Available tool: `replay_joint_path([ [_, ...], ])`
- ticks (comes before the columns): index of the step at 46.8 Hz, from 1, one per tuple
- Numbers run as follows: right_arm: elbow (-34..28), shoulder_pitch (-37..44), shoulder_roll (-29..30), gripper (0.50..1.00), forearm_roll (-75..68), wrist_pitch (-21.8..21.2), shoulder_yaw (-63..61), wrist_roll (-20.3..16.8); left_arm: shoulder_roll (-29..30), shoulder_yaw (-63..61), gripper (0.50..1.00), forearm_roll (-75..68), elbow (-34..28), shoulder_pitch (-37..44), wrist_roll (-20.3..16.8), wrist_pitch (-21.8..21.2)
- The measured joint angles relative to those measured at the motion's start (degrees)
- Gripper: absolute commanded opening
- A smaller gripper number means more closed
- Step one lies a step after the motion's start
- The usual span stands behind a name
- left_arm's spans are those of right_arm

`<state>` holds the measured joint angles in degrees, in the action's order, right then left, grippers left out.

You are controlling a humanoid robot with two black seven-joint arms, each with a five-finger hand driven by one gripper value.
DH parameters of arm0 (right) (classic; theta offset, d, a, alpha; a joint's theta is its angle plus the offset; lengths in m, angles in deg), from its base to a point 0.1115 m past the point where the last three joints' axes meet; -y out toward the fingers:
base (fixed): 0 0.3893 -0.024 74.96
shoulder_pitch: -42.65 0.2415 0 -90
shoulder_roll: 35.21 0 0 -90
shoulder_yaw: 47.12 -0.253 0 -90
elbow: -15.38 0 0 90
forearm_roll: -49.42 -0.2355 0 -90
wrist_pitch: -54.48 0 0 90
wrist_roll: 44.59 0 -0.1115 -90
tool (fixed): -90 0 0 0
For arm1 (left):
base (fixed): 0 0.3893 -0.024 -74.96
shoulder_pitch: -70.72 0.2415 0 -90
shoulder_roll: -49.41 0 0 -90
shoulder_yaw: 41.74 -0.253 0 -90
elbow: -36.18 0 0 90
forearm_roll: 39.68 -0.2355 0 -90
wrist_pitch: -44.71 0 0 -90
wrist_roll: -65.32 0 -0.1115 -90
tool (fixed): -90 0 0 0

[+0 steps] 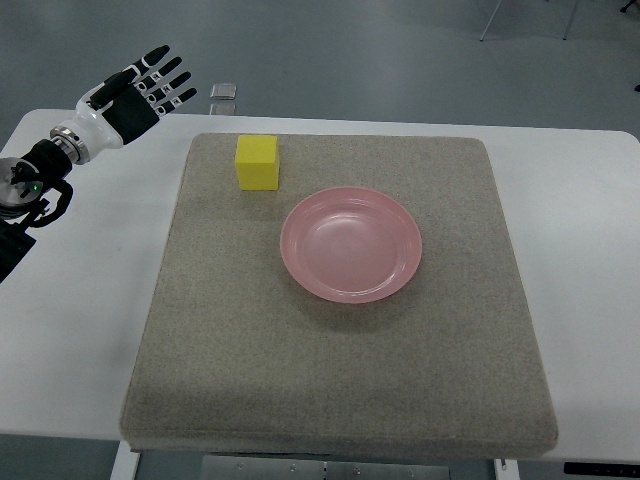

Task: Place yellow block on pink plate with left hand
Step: 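Move the open left hand toward the yellow cube, then close the left hand fingers around the yellow cube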

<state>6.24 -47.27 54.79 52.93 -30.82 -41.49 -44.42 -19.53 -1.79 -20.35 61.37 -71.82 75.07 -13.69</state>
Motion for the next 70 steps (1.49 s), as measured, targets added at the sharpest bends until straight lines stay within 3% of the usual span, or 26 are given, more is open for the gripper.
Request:
replay_joint_path([
  [25, 0.0, 0.0, 0.0, 0.924, 0.0, 0.0, 0.0, 0.0, -1.5, -0.2, 0.994, -3.5, 0.1, -0.1, -1.4, 0.1],
  [37, 0.0, 0.0, 0.0, 0.924, 0.0, 0.0, 0.0, 0.0, -1.4, -0.7, 0.994, -6.7, 0.1, -0.1, -4.4, 0.5],
  [53, 0.0, 0.0, 0.0, 0.924, 0.0, 0.0, 0.0, 0.0, -1.0, -0.7, 0.994, -37.5, 0.9, -4.9, -10.3, 0.6],
  [70, 0.0, 0.0, 0.0, 0.924, 0.0, 0.0, 0.0, 0.0, -1.2, -1.7, 0.992, -67.9, 5.2, -9.5, -11.5, -0.1],
])
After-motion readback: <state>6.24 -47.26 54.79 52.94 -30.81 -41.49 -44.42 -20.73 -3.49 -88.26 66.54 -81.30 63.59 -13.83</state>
